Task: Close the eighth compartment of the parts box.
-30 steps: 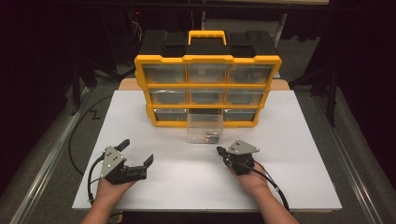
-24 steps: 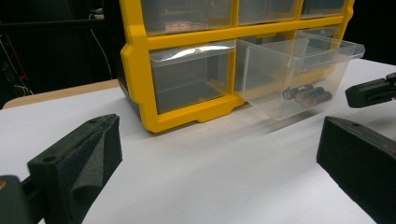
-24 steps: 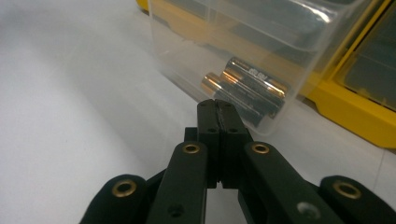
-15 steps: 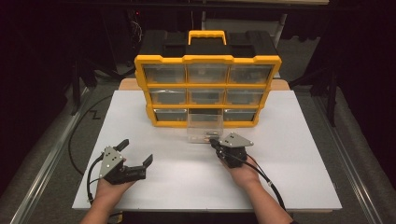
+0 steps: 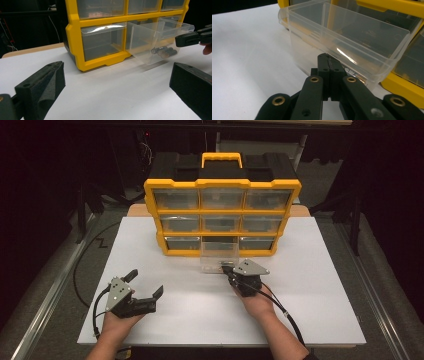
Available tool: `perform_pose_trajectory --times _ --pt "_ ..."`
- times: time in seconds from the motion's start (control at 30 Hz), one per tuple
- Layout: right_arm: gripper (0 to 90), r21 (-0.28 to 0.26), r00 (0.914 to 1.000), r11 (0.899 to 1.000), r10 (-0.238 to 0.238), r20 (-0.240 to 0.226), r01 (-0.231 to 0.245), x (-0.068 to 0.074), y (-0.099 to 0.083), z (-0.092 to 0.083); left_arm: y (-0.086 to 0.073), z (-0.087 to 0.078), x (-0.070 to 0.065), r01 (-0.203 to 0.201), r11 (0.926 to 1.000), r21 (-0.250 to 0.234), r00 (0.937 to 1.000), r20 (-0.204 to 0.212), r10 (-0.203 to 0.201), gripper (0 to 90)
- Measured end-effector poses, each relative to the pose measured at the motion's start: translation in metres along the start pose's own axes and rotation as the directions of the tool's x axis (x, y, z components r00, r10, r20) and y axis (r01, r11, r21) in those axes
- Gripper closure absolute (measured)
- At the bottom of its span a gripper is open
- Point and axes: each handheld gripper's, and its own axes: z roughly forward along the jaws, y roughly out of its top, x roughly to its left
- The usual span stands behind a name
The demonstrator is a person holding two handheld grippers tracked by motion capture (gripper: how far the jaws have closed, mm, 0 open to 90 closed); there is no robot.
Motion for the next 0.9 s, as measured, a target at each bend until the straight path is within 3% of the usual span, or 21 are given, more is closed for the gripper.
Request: perform_pose_trajectory --times 0.5,0.9 --pt "90.0 0.0 0.9991 1.0 -0.014 0.039 0.014 0.006 0.007 0.005 0.0 -0.001 0.001 0.002 1.0 -0.003 1.0 -0.005 -0.002 1.1" --pt "90.0 0.008 0.9976 1.0 -0.017 0.068 0.017 0.002 0.01 0.012 0.0 -0.003 0.003 0.009 0.9999 -0.009 0.9999 -0.006 -0.009 1.1"
